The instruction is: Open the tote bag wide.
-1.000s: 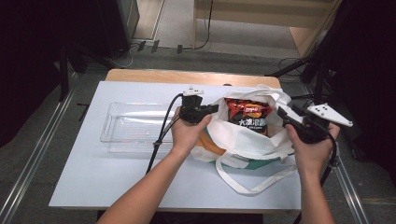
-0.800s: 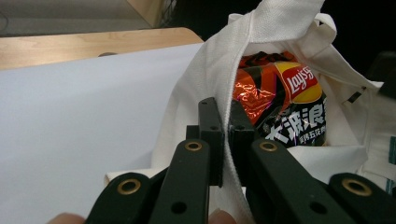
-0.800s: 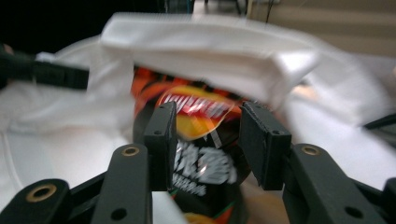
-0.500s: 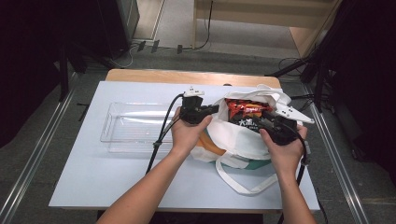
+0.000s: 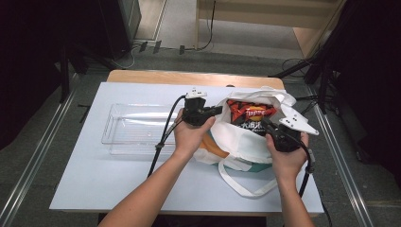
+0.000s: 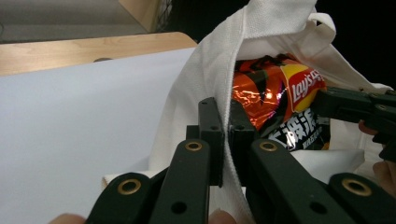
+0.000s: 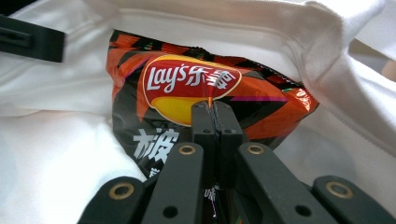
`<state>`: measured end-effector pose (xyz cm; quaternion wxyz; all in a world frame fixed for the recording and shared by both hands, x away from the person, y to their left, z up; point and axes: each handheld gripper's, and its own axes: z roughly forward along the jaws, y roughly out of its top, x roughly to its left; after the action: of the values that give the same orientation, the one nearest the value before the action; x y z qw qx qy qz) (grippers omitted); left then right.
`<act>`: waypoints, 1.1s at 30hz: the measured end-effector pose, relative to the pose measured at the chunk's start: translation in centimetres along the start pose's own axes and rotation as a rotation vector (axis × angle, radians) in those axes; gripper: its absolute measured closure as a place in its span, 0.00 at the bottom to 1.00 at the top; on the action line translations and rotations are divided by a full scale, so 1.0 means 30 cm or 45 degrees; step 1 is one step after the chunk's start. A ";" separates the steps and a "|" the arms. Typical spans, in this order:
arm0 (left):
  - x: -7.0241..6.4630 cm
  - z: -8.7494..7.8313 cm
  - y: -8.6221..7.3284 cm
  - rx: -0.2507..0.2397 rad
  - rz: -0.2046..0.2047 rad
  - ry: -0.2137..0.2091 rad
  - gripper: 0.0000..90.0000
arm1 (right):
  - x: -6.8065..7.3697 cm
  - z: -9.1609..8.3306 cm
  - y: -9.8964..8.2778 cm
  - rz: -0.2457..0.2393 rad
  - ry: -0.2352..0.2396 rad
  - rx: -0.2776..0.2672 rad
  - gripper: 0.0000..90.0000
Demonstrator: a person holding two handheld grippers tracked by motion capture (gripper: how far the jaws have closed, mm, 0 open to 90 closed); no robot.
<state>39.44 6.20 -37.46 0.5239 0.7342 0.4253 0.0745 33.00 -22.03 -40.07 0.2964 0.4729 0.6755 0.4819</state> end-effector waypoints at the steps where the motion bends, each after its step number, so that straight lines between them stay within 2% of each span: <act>1: 0.001 -0.001 0.001 -0.001 -0.003 0.005 0.99 | 0.001 -0.006 -0.005 -0.008 0.006 -0.022 1.00; 4: 0.009 -0.001 0.003 -0.012 -0.021 0.022 0.99 | 0.001 -0.029 -0.021 -0.018 0.028 -0.081 1.00; 7: 0.016 0.000 0.006 -0.024 -0.044 0.035 0.99 | -0.001 -0.058 -0.039 -0.057 0.074 -0.142 1.00; 10: 0.018 0.005 0.006 -0.031 -0.056 0.044 0.99 | -0.003 -0.082 -0.055 -0.066 0.100 -0.178 1.00; 13: 0.012 0.010 0.005 -0.032 -0.056 0.046 0.99 | 0.006 -0.103 -0.064 -0.114 0.147 -0.225 1.00; 16: -0.001 0.023 0.000 -0.018 -0.053 0.020 0.99 | 0.017 -0.109 -0.068 -0.136 0.189 -0.236 1.00; 18: -0.015 0.041 -0.009 0.012 -0.044 -0.011 0.99 | 0.020 -0.102 -0.074 -0.123 0.179 -0.224 1.00; 20: -0.021 0.044 -0.012 0.019 -0.031 -0.004 0.99 | 0.016 -0.094 -0.081 -0.106 0.187 -0.213 1.00; 22: -0.019 0.044 -0.009 0.011 -0.050 0.002 0.99 | 0.013 -0.099 -0.085 -0.102 0.200 -0.215 1.00; 25: -0.011 0.045 -0.006 0.020 -0.056 0.015 0.99 | 0.032 -0.126 -0.089 -0.158 0.234 -0.254 1.00; 28: -0.005 0.063 -0.015 0.068 -0.078 -0.004 0.99 | 0.058 -0.142 -0.084 -0.216 0.310 -0.265 1.00; 30: -0.011 0.070 -0.024 0.070 -0.066 -0.004 0.99 | 0.059 -0.137 -0.081 -0.223 0.288 -0.254 1.00; 33: -0.024 0.074 -0.028 0.090 -0.046 0.002 0.99 | 0.039 -0.131 -0.087 -0.154 0.225 -0.246 1.00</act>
<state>39.75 4.20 -38.90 0.4986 0.7444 0.4412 0.0505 28.27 -22.65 -41.03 0.3085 0.3563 0.6768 0.5656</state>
